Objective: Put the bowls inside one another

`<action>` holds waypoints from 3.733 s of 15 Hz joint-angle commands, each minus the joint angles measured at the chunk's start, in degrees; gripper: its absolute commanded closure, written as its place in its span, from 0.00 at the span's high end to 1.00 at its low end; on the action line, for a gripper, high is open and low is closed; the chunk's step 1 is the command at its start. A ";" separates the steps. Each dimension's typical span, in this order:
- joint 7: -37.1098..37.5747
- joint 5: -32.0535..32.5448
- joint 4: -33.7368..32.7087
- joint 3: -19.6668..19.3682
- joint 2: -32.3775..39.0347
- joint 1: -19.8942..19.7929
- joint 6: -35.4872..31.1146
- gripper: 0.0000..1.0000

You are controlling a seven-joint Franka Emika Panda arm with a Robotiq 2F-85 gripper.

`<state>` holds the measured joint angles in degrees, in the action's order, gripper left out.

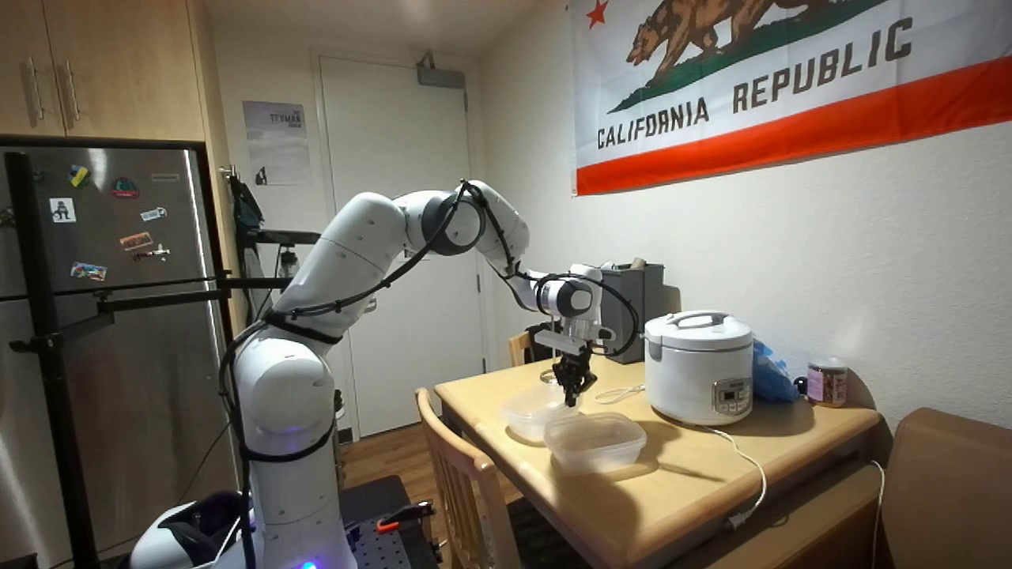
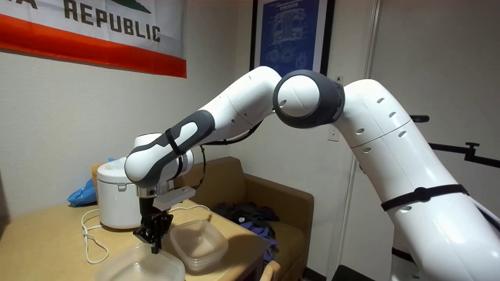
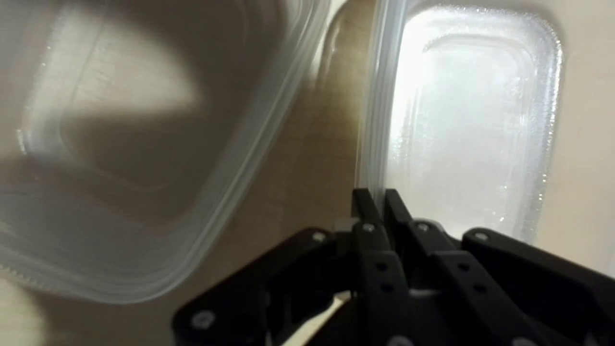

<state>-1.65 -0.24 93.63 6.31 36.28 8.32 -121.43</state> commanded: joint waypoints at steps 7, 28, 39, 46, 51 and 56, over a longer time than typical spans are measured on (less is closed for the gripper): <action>2.07 0.30 1.40 -0.20 -5.47 0.99 8.39 0.02; 1.34 0.05 0.09 -0.15 -4.58 0.62 10.58 0.01; 1.25 -2.77 8.46 0.65 -15.86 -0.32 9.73 0.02; 2.07 -5.53 13.42 -1.45 -19.73 -3.27 8.21 0.02; 2.34 -5.34 15.28 -4.28 -18.39 -6.24 2.78 0.02; 3.08 -5.28 17.50 -5.38 -19.14 -7.58 -1.57 0.02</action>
<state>-0.60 -4.67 108.59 0.97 19.00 0.78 -120.16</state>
